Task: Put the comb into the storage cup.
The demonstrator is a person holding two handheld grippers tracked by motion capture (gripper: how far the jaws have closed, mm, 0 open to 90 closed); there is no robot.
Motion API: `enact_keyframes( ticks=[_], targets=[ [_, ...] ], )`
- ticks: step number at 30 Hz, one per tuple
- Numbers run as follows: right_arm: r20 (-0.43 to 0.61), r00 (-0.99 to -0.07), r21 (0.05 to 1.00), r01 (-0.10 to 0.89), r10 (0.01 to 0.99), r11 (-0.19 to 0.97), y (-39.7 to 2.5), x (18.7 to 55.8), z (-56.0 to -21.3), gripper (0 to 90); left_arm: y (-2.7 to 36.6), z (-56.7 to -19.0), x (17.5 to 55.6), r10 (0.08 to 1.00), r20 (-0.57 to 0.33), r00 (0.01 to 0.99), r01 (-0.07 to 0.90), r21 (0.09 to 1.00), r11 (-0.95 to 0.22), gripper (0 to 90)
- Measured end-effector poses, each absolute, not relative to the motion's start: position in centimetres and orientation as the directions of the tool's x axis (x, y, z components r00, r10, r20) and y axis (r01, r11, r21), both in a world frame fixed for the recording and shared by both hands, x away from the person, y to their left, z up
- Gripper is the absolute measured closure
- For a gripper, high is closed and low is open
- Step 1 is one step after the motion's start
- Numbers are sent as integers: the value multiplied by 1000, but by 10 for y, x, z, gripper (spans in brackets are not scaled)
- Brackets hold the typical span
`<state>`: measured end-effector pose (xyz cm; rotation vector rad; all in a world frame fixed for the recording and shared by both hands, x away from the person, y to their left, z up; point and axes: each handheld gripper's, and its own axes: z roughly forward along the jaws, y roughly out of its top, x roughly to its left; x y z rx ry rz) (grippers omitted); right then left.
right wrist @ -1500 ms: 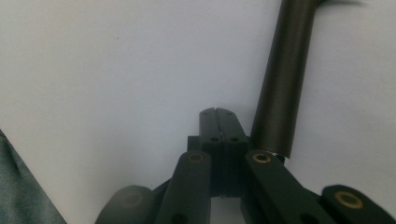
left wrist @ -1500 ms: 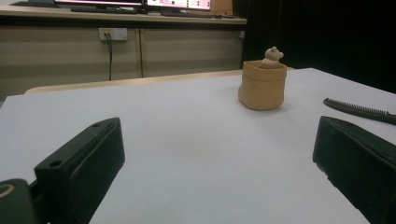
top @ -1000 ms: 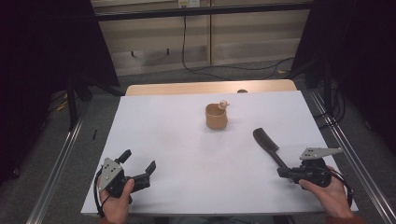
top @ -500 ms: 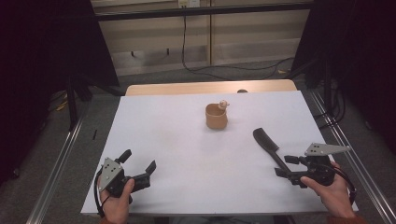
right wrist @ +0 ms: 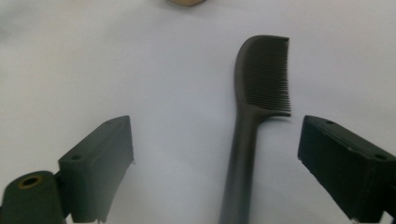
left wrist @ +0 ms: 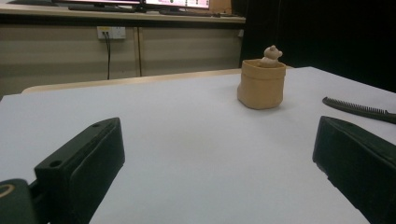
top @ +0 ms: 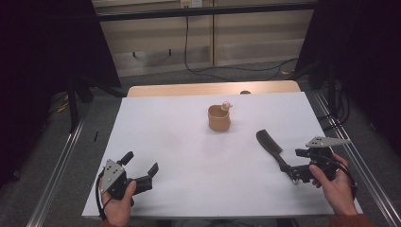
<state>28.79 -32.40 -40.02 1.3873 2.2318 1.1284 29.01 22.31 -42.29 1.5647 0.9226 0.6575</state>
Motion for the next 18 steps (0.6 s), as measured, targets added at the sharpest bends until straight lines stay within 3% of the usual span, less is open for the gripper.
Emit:
enact_keyframes(
  ticks=[5,10,18],
  targets=[
    [148,-482,729,643,863,235,-326,295,-402,90,222,-423,291,843,-69,533,207,977,-50,22],
    [178,-475,656,710,862,256,-323,305,-405,95,223,-423,291,846,-63,530,207,977,-56,22],
    [196,-478,593,753,856,285,-320,325,-407,40,223,-423,291,847,-64,528,208,977,-55,22]
  ],
)
